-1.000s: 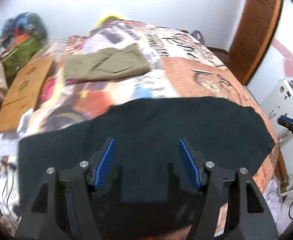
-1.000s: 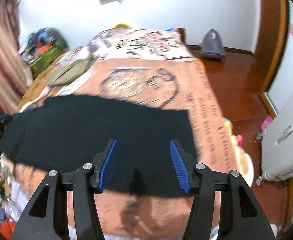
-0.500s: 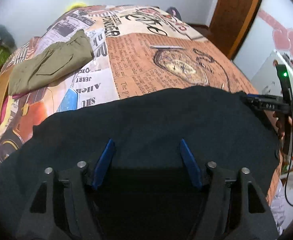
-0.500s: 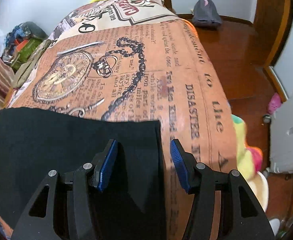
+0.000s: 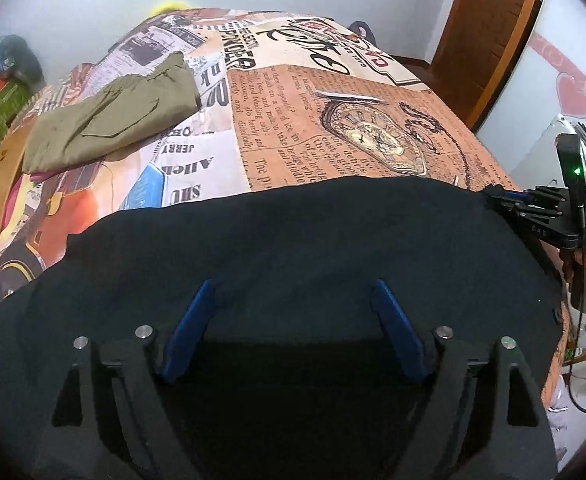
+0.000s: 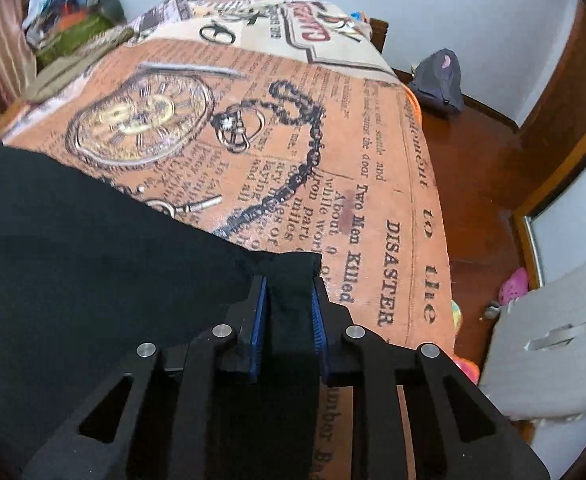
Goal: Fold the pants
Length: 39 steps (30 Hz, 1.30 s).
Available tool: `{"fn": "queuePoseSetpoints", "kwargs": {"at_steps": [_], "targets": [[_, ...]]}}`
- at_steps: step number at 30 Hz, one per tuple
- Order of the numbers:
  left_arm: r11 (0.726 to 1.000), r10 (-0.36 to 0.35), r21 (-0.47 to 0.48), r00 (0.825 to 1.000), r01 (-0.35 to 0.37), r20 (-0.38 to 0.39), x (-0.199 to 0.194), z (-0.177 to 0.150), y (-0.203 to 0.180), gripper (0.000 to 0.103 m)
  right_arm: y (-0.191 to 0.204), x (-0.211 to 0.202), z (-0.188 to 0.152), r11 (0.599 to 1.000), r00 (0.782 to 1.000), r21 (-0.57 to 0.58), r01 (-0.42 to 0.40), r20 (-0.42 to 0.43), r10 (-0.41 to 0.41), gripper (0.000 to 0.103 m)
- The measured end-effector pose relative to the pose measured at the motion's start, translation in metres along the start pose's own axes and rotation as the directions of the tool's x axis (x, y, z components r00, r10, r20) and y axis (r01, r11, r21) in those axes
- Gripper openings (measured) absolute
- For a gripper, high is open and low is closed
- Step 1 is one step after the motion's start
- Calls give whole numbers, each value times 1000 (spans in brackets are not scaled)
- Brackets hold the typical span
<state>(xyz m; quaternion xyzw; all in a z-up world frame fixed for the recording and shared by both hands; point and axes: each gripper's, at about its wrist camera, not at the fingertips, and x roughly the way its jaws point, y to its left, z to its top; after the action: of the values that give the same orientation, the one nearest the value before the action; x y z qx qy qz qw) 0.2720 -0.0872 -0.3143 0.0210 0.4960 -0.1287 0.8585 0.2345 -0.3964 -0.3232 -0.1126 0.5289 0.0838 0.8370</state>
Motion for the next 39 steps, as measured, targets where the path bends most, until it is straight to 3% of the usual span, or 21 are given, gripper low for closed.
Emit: {"fn": "queuePoseSetpoints", "kwargs": {"at_steps": [4,8,10,13,16,20,24,29,33,39], "targets": [[1000,1,-12,1000,-2,-23,-2,3,2,84,-1,2,6,1000,1000,-1,0,-17,0,20],[1000,7,24,999,-6,-34,-8,14,-5,84,-17,-29,2,996,1000,88,-5,-2,6,22],[999,-2,36,999,3,-35,-9,20,-11,84,-26,-48,-6,987,1000,158,-30,13,29,36],[997,-39,60,999,41,-27,-12,23,-27,84,-31,-78,-29,969,995,234,-84,64,71,40],[992,-65,109,998,67,-27,-14,16,-50,84,-18,-85,-55,964,995,245,-100,47,91,40],[983,-104,144,992,113,-67,-13,-2,-73,84,0,-62,-88,963,996,260,-74,-28,84,40],[975,-101,193,993,110,-59,-22,-21,-90,84,-10,-72,-110,937,997,342,-75,17,74,42],[966,-117,229,992,123,-41,-36,-38,-105,84,-19,-84,-123,917,1000,399,-24,-5,28,43],[977,-166,133,986,169,-31,-39,-31,-99,84,-19,-103,-136,872,994,476,-114,57,98,46],[982,-128,137,991,132,-37,-25,-23,-104,84,2,-108,-148,764,954,572,-299,168,247,47]]}}
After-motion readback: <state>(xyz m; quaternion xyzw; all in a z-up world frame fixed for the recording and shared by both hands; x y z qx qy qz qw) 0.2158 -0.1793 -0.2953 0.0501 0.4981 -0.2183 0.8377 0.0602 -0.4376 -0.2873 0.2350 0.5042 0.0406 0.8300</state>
